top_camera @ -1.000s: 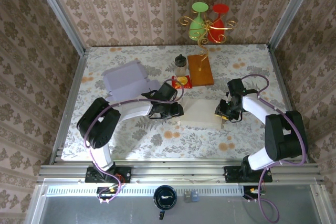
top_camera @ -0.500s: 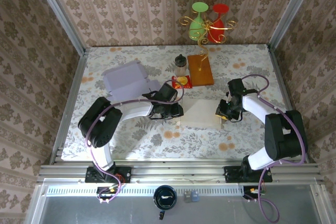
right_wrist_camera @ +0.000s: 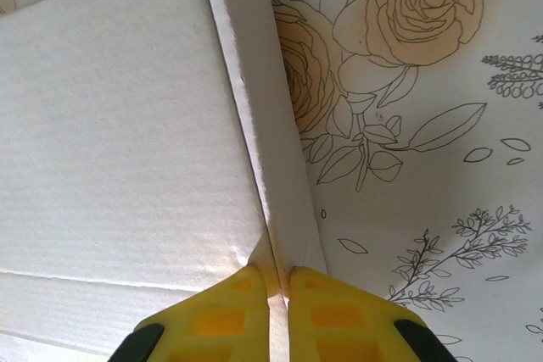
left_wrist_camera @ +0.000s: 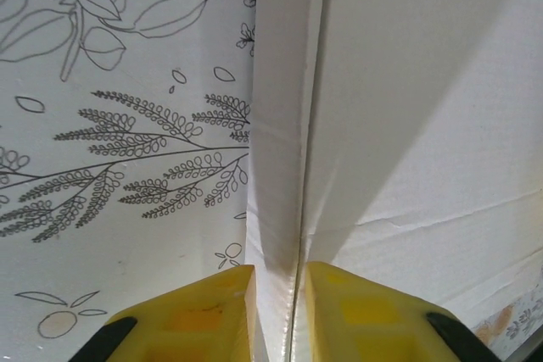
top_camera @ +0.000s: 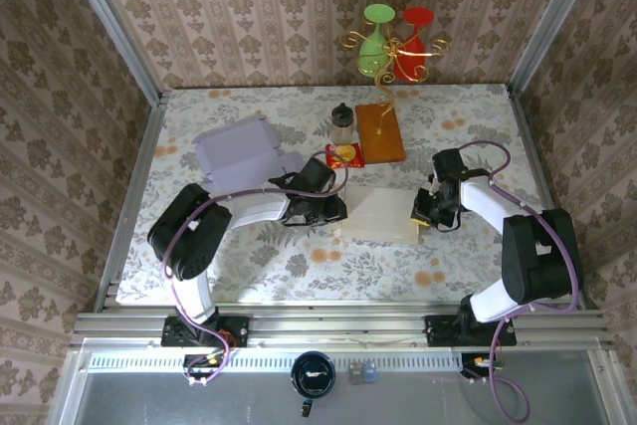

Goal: Fold the paper box

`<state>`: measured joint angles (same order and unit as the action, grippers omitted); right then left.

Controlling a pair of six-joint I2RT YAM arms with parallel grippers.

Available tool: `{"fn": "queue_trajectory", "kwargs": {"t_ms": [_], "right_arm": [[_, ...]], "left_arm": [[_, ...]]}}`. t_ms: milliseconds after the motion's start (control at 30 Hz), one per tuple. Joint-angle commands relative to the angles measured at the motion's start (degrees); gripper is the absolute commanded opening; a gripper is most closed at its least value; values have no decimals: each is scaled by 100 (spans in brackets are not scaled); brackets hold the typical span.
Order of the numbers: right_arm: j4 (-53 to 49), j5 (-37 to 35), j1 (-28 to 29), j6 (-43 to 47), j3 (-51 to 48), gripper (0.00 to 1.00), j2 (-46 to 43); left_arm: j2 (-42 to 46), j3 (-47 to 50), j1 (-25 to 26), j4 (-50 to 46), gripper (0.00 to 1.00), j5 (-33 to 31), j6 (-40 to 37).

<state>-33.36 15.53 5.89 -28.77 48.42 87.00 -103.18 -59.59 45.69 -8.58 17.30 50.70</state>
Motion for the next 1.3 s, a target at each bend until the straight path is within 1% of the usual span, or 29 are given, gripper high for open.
{"fn": "queue_trajectory", "kwargs": {"t_ms": [0, 33, 100, 167, 233, 300, 400, 467, 533, 600, 667, 733, 833, 1100, 1267], "right_arm": [[-268, 119, 18, 34, -13, 10, 61], [-321, 143, 17, 51, 21, 11, 23], [-428, 160, 8, 97, 60, 18, -132], [-480, 144, 0, 134, 38, 28, -389], [-454, 92, -13, 140, -65, 37, -640], [-352, 165, -72, 93, -216, 44, -894], [-57, 382, -157, -56, -451, 50, -1100], [215, 570, -209, -213, -599, 55, -1176], [438, 706, -257, -323, -650, 59, -1103], [508, 811, -311, -340, -642, 60, -944], [596, 882, -359, -330, -652, 62, -812], [637, 900, -402, -299, -641, 63, -764], [742, 1019, -463, -282, -628, 63, -429], [864, 1054, -479, -245, -597, 63, -41], [1057, 1340, -484, -199, -623, 63, 162]], "left_arm": [[247, 274, -188, -67, 24, -131, -150], [345, 306, -257, -3, 26, -93, -158], [529, 263, -356, -77, 30, -91, -331], [666, 55, -416, -459, 35, -216, -643], [728, -60, -469, -708, 37, -220, -919], [727, -53, -545, -658, 38, -64, -1026], [599, -1, -603, -336, 40, 287, -1075], [375, -101, -582, -160, 41, 531, -1080], [131, -278, -526, -181, 42, 621, -1134], [-40, -425, -473, -292, 43, 558, -1244], [-128, -429, -470, -198, 44, 518, -1225], [-206, -404, -461, -68, 44, 582, -1186], [-374, -439, -442, -4, 44, 674, -1147], [-596, -513, -358, 207, 40, 720, -988], [-694, -482, -333, 266, 34, 723, -930]]}}
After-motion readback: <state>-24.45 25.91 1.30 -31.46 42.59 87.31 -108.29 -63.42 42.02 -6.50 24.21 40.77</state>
